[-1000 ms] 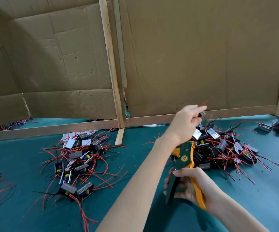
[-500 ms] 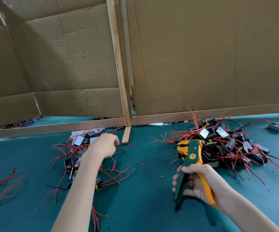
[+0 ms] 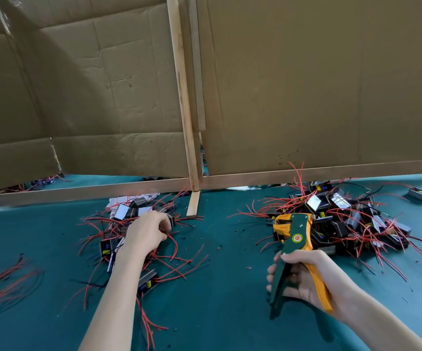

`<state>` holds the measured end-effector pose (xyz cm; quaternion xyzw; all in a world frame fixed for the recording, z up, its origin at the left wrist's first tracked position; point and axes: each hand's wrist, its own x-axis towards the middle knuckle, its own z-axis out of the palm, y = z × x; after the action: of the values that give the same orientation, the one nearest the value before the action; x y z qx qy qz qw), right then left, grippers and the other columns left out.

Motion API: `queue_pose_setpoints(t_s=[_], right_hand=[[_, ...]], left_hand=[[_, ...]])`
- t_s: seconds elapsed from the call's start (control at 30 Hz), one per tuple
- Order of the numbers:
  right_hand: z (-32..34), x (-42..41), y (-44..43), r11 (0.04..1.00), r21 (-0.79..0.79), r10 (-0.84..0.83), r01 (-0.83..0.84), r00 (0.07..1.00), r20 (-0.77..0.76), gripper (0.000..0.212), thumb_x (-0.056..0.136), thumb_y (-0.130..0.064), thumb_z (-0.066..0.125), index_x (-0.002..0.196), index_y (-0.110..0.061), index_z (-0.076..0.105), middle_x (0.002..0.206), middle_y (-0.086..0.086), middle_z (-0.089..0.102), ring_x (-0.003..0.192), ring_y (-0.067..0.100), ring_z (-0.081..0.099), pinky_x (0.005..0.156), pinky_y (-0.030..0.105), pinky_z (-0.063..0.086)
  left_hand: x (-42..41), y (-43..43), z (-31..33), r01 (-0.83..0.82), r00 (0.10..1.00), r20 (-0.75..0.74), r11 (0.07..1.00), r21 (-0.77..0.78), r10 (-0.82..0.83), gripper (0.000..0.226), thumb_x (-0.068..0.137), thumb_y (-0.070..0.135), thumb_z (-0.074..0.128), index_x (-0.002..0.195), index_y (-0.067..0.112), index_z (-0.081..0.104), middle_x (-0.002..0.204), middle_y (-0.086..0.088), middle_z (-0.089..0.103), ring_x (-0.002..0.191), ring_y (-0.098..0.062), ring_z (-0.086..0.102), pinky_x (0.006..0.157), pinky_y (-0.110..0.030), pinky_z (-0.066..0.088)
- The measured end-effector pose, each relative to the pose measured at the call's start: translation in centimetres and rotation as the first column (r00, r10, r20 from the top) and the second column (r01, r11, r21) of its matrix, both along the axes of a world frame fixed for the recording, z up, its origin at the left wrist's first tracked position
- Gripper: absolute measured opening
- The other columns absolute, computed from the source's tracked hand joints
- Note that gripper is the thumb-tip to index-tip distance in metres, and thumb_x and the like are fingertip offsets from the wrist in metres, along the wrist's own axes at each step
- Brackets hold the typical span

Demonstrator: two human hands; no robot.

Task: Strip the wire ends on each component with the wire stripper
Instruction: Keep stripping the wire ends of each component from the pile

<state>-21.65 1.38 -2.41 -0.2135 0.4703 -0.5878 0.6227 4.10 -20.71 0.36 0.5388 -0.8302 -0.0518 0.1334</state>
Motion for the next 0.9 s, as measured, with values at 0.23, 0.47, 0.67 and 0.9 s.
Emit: queue_pose_setpoints(t_s=[0.23,0.47,0.67,0.9], right_hand=[[0.0,-0.1,0.0,1.0,0.002,0.006,-0.006,1.0,-0.002,0.018,0.071,-0.006,0.061,0.083,0.006,0.064,0.084,0.029,0.063,0.07,0.039,0.066,0.066,0.049,0.058],[0.3,0.2,0.1,1.0,0.011,0.003,-0.003,1.0,-0.01,0.025,0.069,-0.007,0.06,0.09,0.006,0.061,0.084,0.029,0.063,0.07,0.038,0.066,0.065,0.049,0.059],[0.5,0.4,0.2,1.0,0.026,-0.007,0.008,1.0,-0.011,0.026,0.07,-0.006,0.059,0.092,0.007,0.06,0.084,0.029,0.064,0.069,0.038,0.066,0.064,0.049,0.059],[0.8,0.4,0.3,1.0,0.027,-0.014,0.015,1.0,-0.019,0.023,0.07,-0.007,0.059,0.09,0.006,0.06,0.083,0.03,0.064,0.067,0.038,0.066,0.061,0.048,0.059]], left_hand=[[0.2,-0.3,0.3,0.02,0.977,-0.213,1.0,-0.021,-0.024,0.025,0.085,0.009,0.068,0.078,0.028,0.054,0.082,0.012,0.063,0.078,-0.011,0.058,0.067,-0.028,0.044],[-1.7,2.3,5.8,0.161,0.735,-0.641,0.975,-0.153,-0.222,0.006,0.09,0.019,0.065,0.085,0.022,0.069,0.07,0.014,0.06,0.06,0.003,0.052,0.057,-0.011,0.039],[-5.4,4.4,5.7,0.305,0.539,-0.841,0.944,0.129,-0.059,0.01,0.09,0.013,0.064,0.082,0.008,0.065,0.055,0.005,0.061,0.048,-0.005,0.059,0.047,-0.018,0.049],[-8.8,4.6,0.6,0.243,0.61,-0.718,0.784,0.571,0.334,0.014,0.091,0.005,0.061,0.098,-0.006,0.056,0.065,-0.015,0.062,0.047,-0.022,0.063,0.047,-0.027,0.055]])
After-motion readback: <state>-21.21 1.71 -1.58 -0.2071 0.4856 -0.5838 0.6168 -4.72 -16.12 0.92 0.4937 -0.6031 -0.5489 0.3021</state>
